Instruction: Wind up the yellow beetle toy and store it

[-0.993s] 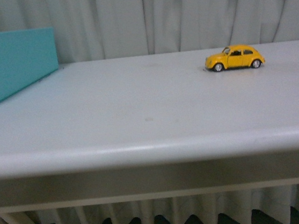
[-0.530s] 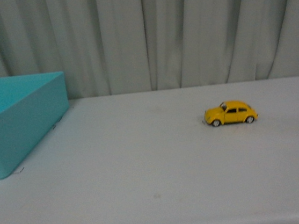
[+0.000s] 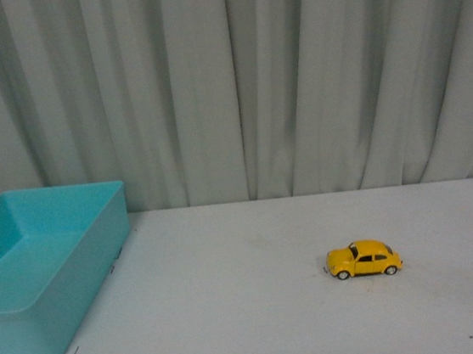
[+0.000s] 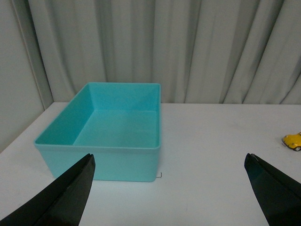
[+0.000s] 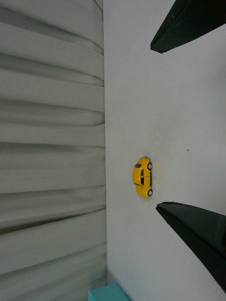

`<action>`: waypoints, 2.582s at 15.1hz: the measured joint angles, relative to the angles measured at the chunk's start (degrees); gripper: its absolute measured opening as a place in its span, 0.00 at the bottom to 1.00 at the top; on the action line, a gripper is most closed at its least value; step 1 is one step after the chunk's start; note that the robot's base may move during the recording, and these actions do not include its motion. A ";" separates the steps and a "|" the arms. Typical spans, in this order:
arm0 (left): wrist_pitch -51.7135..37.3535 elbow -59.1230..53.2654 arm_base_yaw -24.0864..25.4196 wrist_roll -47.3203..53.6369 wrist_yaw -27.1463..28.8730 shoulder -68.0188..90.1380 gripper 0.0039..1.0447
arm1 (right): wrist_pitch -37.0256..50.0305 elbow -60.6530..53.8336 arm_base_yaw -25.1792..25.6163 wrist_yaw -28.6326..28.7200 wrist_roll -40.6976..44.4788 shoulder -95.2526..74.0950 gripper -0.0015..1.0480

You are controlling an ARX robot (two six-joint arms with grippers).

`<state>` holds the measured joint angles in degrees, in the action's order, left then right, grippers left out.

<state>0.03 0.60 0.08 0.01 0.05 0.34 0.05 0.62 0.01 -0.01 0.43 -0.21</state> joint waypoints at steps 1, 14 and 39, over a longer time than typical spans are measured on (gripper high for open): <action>-0.02 -0.02 0.00 0.00 -0.02 0.00 0.94 | -0.09 0.00 0.00 -0.02 0.00 0.00 0.94; 0.11 -0.02 0.00 0.00 -0.02 0.00 0.94 | -0.26 0.00 0.00 0.00 0.00 0.00 0.94; 0.20 0.00 -0.04 0.00 -0.02 0.00 0.94 | -0.31 0.00 0.00 0.04 -0.02 0.00 0.94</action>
<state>0.23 0.60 0.03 0.01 0.03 0.34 -0.25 0.62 0.01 0.03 0.40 -0.21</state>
